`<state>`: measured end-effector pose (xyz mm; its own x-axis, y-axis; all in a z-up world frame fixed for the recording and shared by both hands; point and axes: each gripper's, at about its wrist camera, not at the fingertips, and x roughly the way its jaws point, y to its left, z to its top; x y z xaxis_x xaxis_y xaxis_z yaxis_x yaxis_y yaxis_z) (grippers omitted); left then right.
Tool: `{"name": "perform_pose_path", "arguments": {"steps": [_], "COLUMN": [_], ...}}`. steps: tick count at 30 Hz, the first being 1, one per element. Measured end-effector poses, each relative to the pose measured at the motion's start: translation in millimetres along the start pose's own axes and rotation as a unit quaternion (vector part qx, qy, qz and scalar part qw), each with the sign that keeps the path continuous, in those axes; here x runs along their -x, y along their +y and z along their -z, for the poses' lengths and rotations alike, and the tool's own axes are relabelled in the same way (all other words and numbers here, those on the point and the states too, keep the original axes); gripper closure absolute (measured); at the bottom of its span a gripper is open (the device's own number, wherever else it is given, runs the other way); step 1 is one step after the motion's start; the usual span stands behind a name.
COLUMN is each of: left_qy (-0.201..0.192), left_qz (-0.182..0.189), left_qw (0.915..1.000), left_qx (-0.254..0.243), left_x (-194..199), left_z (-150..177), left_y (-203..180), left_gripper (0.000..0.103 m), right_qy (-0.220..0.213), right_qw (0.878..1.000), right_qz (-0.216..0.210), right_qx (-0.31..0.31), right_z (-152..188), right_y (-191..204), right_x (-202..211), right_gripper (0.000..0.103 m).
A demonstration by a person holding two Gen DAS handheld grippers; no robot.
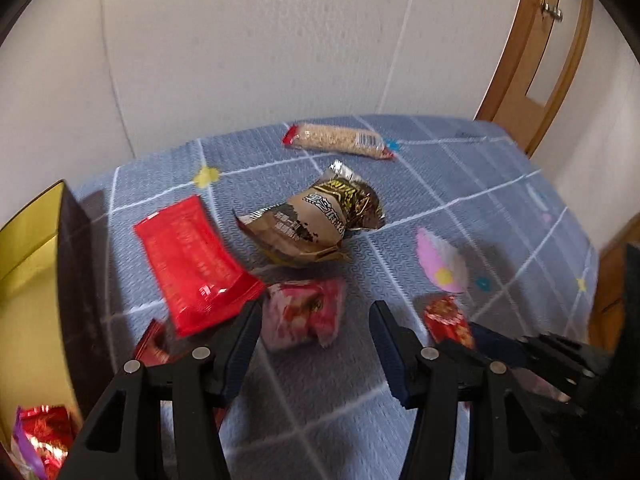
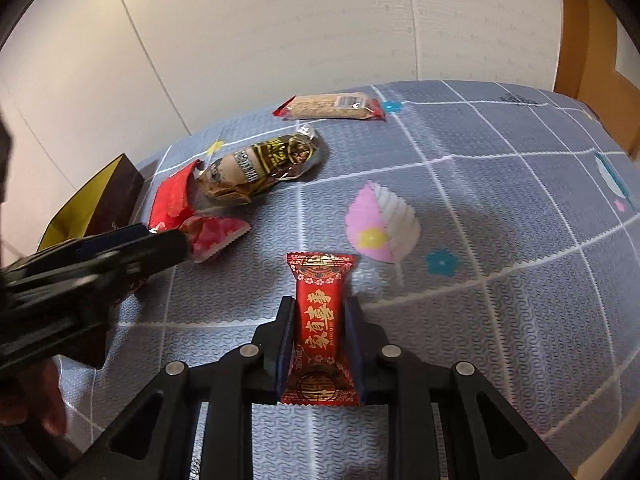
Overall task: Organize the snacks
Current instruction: 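Grasp the pink wrapped candy with the left gripper while the right gripper holds the red-and-gold candy, then carry the pink candy and red-and-gold candy into the gold tray and open both grippers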
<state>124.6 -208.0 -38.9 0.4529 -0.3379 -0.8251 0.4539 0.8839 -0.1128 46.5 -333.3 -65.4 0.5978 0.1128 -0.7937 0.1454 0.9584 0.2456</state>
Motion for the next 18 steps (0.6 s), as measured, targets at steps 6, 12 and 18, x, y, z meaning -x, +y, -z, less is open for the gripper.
{"name": "perform_pose_path", "arguments": {"steps": [6, 12, 18], "left_qy": [0.010, -0.012, -0.028], "left_qz": [0.009, 0.011, 0.029], "left_qw": [0.9998, 0.9998, 0.9992], "left_qx": [0.014, -0.012, -0.006], "left_x": [-19.5, -14.1, -1.3], "left_z": [0.8, 7.5, 23.5], "left_y": [3.9, 5.9, 8.4], "left_gripper": [0.059, 0.066, 0.066], "right_qy": [-0.002, -0.003, -0.005], "right_qw": [1.000, 1.000, 1.000], "right_qz": [-0.002, 0.001, 0.003], "right_qx": [0.001, 0.003, 0.006], "right_z": [1.3, 0.4, -0.4], "right_y": [-0.6, 1.3, 2.2], "right_x": [0.6, -0.2, -1.8], "right_gripper": [0.078, 0.078, 0.078]}}
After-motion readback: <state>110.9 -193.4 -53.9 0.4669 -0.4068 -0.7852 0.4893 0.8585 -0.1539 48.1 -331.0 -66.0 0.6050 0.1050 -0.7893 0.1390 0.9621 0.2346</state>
